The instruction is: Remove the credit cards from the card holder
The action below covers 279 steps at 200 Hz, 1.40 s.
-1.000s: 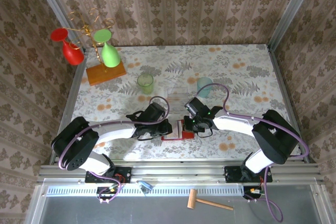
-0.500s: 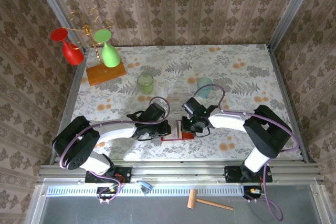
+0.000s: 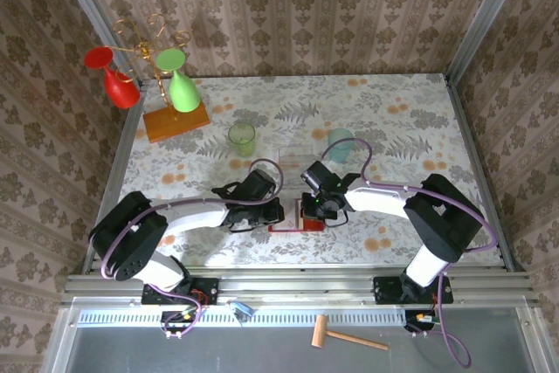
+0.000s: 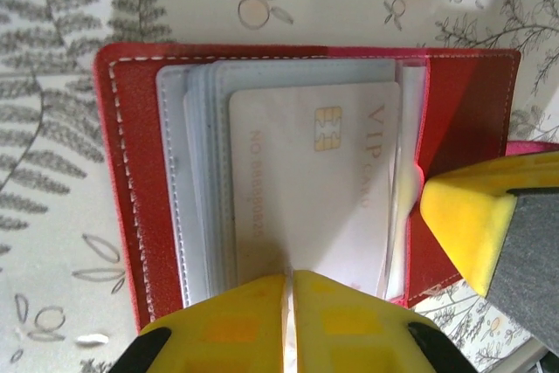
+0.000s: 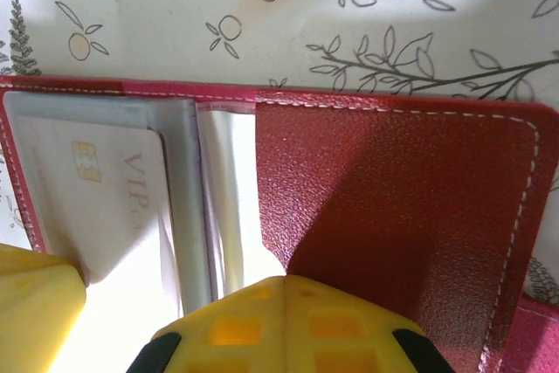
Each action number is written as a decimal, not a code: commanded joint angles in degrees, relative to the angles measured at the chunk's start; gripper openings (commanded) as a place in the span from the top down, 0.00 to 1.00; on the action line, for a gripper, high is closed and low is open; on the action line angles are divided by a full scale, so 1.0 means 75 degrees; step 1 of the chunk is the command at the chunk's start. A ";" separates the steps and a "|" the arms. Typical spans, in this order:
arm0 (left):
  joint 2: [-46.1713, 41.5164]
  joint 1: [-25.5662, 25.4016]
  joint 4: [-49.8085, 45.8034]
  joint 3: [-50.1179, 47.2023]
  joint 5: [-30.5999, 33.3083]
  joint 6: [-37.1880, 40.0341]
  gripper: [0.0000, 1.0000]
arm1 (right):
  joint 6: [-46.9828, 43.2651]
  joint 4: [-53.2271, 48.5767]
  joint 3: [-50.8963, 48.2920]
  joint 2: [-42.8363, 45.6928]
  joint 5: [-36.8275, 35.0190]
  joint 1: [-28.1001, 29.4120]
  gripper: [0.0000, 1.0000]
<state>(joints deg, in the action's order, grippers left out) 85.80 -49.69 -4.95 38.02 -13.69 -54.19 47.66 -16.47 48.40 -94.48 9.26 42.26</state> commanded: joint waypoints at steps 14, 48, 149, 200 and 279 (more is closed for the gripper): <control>0.0162 0.0171 -0.0413 0.0268 0.0068 0.0273 0.88 | -0.0207 -0.0936 0.0081 -0.0165 -0.0647 -0.0196 0.96; -0.0124 0.0204 -0.0501 0.0237 -0.0030 0.0289 0.88 | -0.0292 -0.0850 0.0117 -0.0013 -0.0493 -0.0224 0.95; -0.0636 0.0156 -0.0899 0.0417 -0.0161 0.0618 0.88 | -0.1057 -0.0614 0.0351 -0.0212 0.0383 -0.0221 0.95; -0.0632 0.0123 -0.0499 0.0551 0.0088 0.0786 0.88 | -0.1117 -0.0363 -0.0048 -0.0012 0.0724 -0.0216 0.95; -0.0274 0.0088 -0.0379 0.0655 0.0140 0.0894 0.88 | -0.1548 -0.0437 0.0012 0.0012 0.0708 -0.0209 0.95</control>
<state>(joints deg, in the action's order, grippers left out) 82.35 -48.73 -9.17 41.65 -12.97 -48.90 38.41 -18.41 48.64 -94.43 14.02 40.75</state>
